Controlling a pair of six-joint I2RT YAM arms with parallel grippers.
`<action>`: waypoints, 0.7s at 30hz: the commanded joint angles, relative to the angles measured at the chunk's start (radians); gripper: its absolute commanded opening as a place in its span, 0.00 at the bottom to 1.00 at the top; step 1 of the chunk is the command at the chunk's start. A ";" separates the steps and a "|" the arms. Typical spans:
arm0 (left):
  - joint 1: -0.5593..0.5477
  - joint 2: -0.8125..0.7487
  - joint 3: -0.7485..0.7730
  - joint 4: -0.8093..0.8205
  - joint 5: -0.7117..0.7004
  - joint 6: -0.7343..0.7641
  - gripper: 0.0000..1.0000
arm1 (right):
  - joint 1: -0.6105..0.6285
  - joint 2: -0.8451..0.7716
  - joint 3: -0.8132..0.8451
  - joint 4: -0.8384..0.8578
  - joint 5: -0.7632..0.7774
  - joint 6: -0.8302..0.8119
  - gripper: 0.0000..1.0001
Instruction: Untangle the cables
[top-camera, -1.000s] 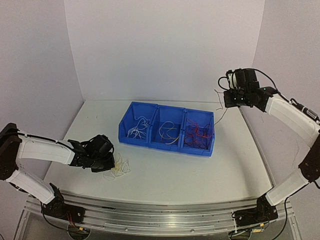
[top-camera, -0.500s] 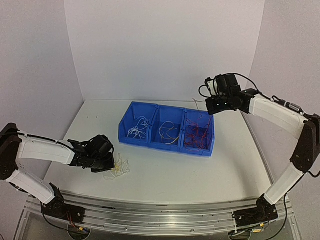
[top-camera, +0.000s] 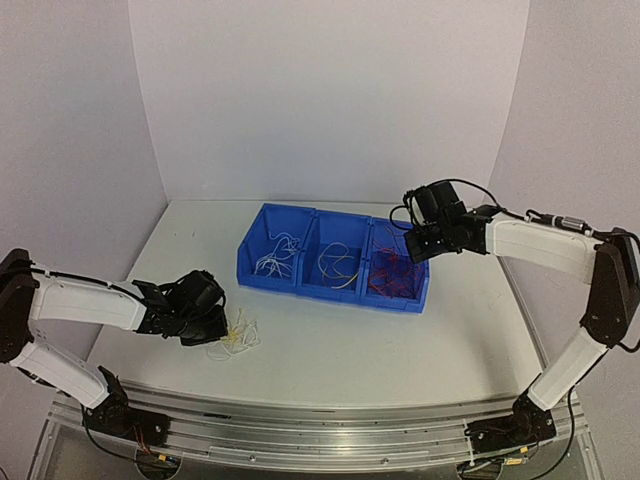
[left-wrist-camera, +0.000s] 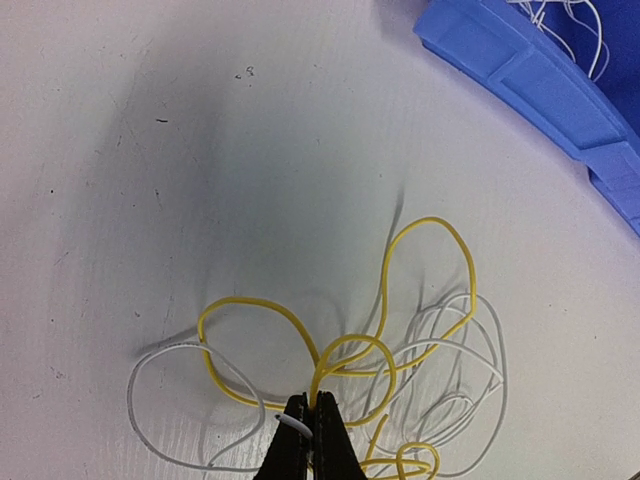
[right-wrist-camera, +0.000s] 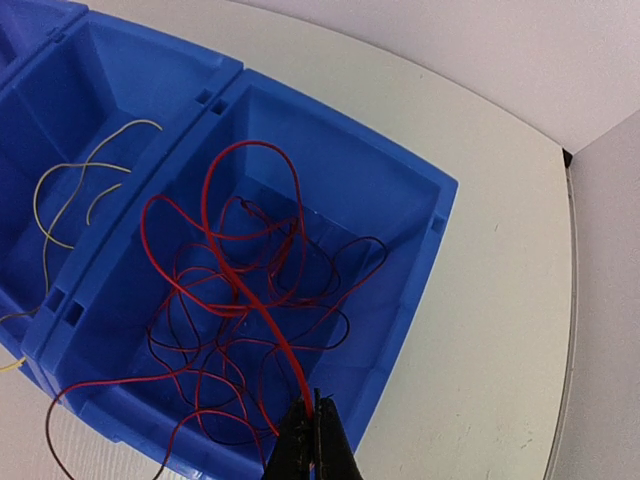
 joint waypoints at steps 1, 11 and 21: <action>0.004 -0.013 0.000 -0.010 -0.008 -0.010 0.00 | 0.002 0.000 -0.010 0.023 0.043 0.078 0.00; 0.004 0.005 0.018 -0.007 0.000 -0.014 0.00 | 0.002 0.198 0.115 0.024 0.066 0.120 0.00; 0.004 -0.013 0.010 0.006 0.019 -0.013 0.00 | 0.004 0.148 0.132 -0.022 0.010 0.129 0.24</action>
